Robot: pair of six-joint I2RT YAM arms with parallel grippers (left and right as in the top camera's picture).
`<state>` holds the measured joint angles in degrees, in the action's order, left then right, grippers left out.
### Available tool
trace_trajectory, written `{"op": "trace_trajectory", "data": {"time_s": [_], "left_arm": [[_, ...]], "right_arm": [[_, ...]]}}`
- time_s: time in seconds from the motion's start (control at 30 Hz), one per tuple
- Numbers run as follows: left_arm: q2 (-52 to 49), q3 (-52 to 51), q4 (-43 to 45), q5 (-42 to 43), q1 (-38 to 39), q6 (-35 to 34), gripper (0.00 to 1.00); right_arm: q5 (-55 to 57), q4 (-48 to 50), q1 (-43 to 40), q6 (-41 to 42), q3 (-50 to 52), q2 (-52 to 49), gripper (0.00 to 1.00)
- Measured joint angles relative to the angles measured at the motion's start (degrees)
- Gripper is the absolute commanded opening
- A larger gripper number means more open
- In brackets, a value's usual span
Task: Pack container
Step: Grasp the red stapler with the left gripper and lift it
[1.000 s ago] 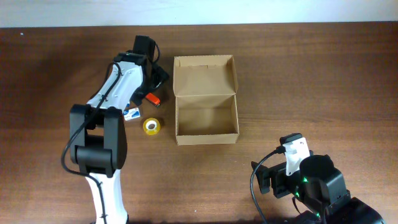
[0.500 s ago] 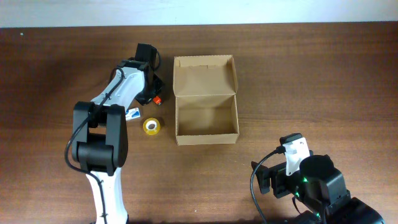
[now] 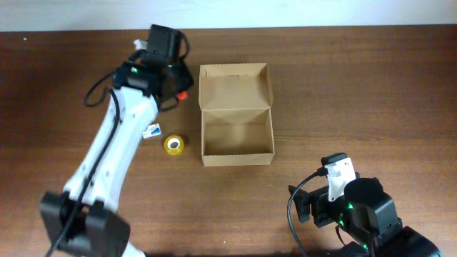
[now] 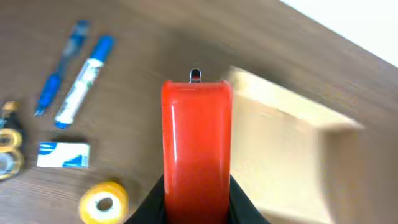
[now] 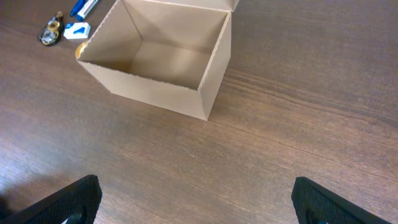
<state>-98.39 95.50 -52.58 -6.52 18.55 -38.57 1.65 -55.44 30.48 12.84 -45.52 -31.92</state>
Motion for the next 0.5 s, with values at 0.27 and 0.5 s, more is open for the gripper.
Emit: {"op": "trace_trajectory", "data": {"time_s": [0.27,0.5], "left_arm": [[-2.8,0.3,-7.0,0.3,15.5,2.3,0.02],[-11.3,0.3,-10.6,1.6,16.4,2.3,0.02]], "right_arm": [[0.0,0.0,0.0,0.0,0.0,0.0,0.99],[0.0,0.0,0.0,0.0,0.0,0.0,0.99]]}}
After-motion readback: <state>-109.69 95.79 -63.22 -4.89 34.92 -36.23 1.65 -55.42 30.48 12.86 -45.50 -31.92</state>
